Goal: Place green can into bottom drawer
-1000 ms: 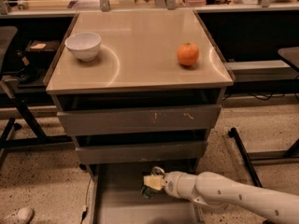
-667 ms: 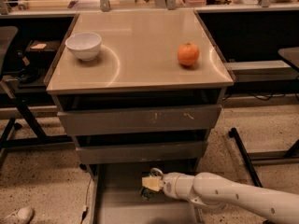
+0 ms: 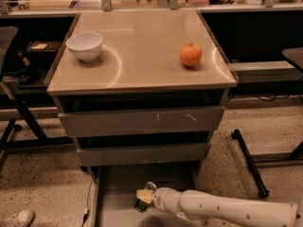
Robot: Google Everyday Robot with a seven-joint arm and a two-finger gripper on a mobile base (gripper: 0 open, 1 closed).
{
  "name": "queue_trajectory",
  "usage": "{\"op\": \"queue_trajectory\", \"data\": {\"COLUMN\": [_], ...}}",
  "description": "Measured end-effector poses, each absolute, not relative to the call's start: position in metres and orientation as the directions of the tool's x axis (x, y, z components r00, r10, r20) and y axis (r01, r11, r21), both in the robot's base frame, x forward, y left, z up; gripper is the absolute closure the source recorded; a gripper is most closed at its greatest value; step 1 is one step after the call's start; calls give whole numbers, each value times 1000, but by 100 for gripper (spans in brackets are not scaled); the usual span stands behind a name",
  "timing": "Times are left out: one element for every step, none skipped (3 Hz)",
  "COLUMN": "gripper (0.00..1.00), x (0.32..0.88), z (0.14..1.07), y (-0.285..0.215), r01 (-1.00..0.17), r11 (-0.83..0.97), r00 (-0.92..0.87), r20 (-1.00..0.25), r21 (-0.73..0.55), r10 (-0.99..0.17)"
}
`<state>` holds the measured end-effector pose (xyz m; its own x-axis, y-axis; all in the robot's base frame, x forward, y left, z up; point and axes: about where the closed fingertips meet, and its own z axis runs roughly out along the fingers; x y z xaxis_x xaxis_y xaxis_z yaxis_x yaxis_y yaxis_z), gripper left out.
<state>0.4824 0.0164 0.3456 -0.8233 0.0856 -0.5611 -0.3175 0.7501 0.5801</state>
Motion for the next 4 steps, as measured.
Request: {"op": "queue_trajectory", "data": {"gripper": [100,100,100,100], "x": [485,483,486,497], "z": [303,292,280,258], "y": [21,22,28,30], "r01": [-259,-240,-229,-175], "r11": [777,782,781,801], "r00": [-832,-835,-836,-816], "r20": [-541,-533,-528,-540], "r21": [574,575,581,573], "r10": [123,136,148,208]}}
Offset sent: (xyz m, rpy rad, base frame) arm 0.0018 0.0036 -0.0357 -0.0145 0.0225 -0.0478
